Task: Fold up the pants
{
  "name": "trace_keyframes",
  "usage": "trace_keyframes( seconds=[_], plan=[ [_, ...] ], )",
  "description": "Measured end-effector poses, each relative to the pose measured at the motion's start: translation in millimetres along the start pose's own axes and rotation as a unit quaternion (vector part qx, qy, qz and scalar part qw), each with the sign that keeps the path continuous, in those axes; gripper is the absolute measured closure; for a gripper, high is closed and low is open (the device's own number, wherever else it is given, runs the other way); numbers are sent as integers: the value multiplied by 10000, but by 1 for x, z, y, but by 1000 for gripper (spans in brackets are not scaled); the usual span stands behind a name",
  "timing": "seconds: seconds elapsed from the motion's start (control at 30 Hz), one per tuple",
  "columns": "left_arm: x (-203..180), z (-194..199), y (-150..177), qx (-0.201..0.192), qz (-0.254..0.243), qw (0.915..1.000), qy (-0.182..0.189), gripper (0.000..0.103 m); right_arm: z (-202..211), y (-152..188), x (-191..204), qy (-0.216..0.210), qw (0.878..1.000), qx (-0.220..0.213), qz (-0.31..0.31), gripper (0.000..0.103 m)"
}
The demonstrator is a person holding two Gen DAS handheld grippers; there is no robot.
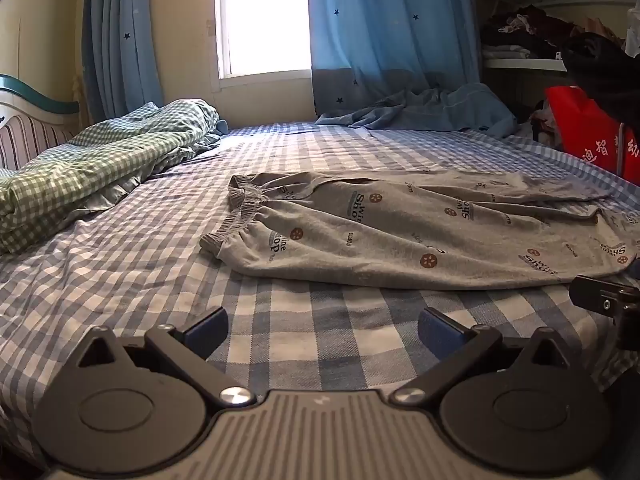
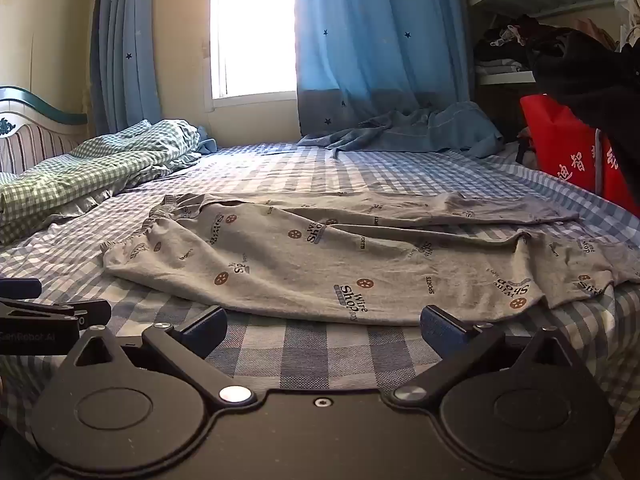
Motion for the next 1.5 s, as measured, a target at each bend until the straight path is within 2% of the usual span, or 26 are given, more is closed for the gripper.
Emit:
trace_keyframes(
  seconds=[1.5],
  plan=[
    [4,0,2,17,-79,10000,-44,0,-2,0,2,-25,10000,11,-17,1]
  ],
)
Point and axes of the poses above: each gripper's, at about its wrist camera, not at the fingertips, and z roughly against the way its jaws point, x to its left, y to its underside, the point moved 2 cm from there along -z, roughly the way its jaws point, and after that the axes turned 6 degrees about z, right-handed, at the moved point
